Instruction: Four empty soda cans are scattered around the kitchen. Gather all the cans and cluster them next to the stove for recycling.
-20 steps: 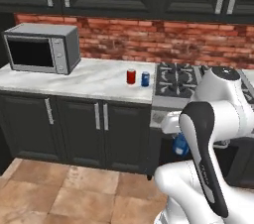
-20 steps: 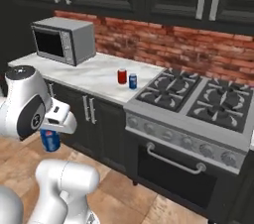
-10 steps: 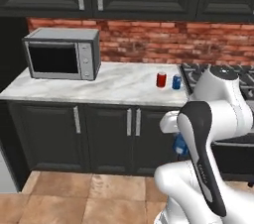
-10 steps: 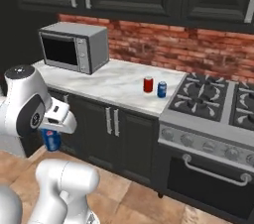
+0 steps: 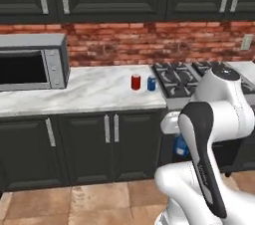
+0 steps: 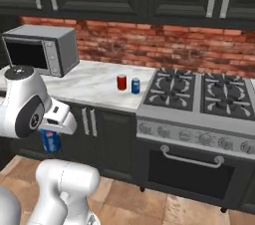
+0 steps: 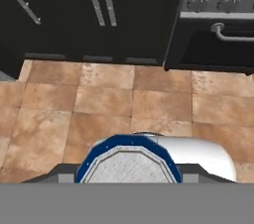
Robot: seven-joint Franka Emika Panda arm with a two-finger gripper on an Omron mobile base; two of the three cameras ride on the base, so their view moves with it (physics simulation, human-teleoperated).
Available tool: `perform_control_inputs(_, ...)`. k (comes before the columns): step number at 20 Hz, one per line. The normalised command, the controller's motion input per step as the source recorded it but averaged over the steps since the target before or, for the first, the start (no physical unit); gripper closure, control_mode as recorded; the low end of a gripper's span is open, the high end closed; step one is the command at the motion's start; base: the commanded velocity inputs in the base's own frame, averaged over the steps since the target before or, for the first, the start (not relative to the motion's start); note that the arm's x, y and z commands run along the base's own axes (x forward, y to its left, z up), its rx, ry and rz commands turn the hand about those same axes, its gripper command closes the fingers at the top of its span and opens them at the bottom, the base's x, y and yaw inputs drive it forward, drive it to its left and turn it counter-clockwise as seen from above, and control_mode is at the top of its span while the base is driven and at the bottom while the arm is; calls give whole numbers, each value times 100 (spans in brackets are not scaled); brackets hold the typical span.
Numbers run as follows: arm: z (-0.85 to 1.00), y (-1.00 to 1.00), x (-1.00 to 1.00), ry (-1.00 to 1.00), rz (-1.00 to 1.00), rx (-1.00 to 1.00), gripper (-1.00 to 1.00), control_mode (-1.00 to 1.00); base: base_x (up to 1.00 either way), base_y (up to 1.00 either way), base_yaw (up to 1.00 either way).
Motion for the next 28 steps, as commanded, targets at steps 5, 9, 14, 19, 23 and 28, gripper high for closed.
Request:
perform_control_inputs(5,0,0,0,0,0,0,100,100,97,32,-20)
perform_control_inputs(9,0,0,0,0,0,0,100,100,84,21,-15)
perform_control_inputs(14,0,0,0,0,0,0,100,100,55,26,-13)
perform_control_inputs(19,0,0,0,0,0,0,100,100,66,24,-12)
perform_control_inputs(23,0,0,0,0,0,0,100,100,55,23,-12)
perform_control_inputs(28,0,0,0,0,0,0,100,100,27,18,-9)
